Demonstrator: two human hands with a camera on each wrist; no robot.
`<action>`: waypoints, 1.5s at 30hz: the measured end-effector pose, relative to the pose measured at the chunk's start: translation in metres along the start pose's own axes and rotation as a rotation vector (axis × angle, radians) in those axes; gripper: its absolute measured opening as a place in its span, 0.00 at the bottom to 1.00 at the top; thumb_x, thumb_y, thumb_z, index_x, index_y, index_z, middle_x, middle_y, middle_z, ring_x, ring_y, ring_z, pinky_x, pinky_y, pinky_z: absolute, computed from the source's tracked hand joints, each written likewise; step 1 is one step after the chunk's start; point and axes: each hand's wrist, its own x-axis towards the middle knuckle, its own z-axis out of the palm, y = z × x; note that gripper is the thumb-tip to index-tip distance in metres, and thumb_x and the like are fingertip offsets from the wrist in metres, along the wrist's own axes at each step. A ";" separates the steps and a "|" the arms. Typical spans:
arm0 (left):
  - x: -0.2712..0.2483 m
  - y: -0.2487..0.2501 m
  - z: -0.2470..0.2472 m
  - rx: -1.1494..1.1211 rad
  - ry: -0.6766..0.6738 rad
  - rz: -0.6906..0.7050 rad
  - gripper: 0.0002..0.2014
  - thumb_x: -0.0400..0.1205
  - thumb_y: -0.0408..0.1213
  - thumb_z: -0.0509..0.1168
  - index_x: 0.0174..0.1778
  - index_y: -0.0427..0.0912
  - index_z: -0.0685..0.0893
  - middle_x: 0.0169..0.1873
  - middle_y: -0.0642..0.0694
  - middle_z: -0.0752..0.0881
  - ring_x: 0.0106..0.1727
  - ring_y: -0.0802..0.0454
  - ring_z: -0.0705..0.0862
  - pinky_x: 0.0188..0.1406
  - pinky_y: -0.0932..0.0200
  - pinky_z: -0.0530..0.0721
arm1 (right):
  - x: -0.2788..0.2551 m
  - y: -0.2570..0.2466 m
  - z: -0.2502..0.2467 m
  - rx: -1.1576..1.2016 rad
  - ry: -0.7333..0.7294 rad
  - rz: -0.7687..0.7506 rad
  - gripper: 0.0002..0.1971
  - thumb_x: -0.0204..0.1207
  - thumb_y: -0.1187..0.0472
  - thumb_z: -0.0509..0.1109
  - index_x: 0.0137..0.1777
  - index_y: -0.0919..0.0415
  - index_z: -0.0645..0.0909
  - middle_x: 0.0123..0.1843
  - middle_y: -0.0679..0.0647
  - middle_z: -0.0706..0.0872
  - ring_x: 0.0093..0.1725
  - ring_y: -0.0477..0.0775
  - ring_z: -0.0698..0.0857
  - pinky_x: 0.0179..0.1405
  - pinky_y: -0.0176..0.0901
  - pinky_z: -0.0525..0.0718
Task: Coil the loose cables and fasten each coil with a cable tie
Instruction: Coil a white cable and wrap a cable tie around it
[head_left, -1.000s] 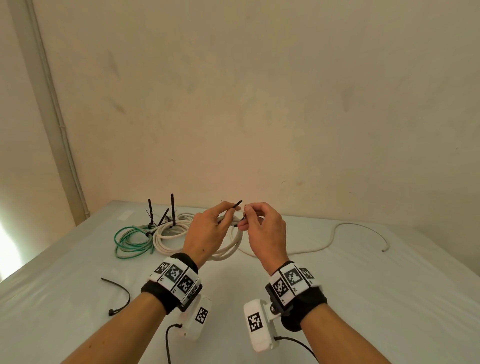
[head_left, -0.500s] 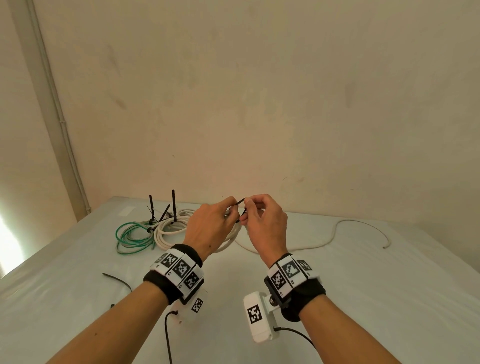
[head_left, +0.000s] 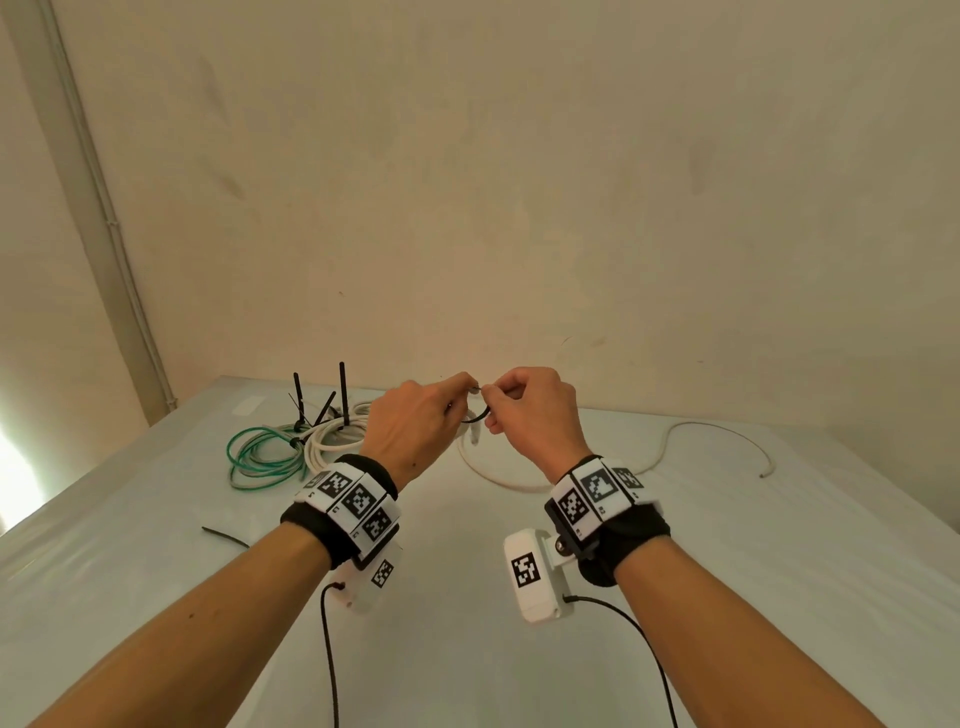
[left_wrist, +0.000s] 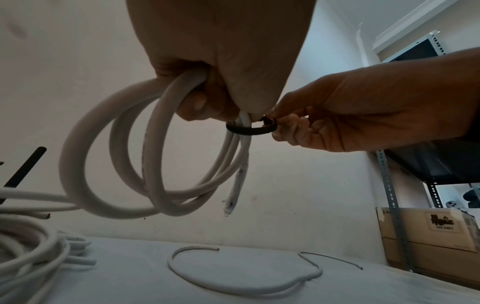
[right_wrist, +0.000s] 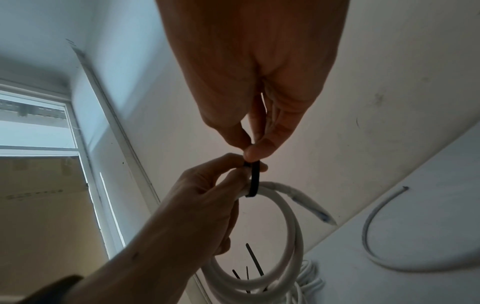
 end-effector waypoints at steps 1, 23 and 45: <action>0.002 -0.001 0.000 -0.001 0.005 0.005 0.14 0.91 0.48 0.53 0.65 0.59 0.82 0.35 0.52 0.91 0.30 0.43 0.82 0.26 0.50 0.82 | 0.000 -0.001 0.000 -0.011 -0.008 -0.001 0.08 0.83 0.58 0.73 0.45 0.60 0.89 0.32 0.52 0.93 0.30 0.41 0.91 0.37 0.26 0.85; 0.005 0.007 -0.007 -0.186 0.064 0.181 0.16 0.89 0.49 0.53 0.56 0.50 0.85 0.23 0.53 0.81 0.21 0.46 0.74 0.23 0.51 0.74 | 0.015 0.004 -0.031 0.412 -0.181 0.132 0.08 0.74 0.68 0.84 0.48 0.72 0.91 0.44 0.66 0.94 0.45 0.60 0.96 0.52 0.47 0.94; 0.015 0.024 -0.031 -0.865 -0.185 -0.138 0.12 0.90 0.53 0.62 0.53 0.53 0.89 0.27 0.61 0.83 0.26 0.54 0.73 0.29 0.65 0.72 | 0.011 0.016 -0.021 -0.156 -0.018 -0.497 0.05 0.91 0.64 0.61 0.54 0.59 0.77 0.35 0.53 0.88 0.36 0.55 0.89 0.40 0.58 0.88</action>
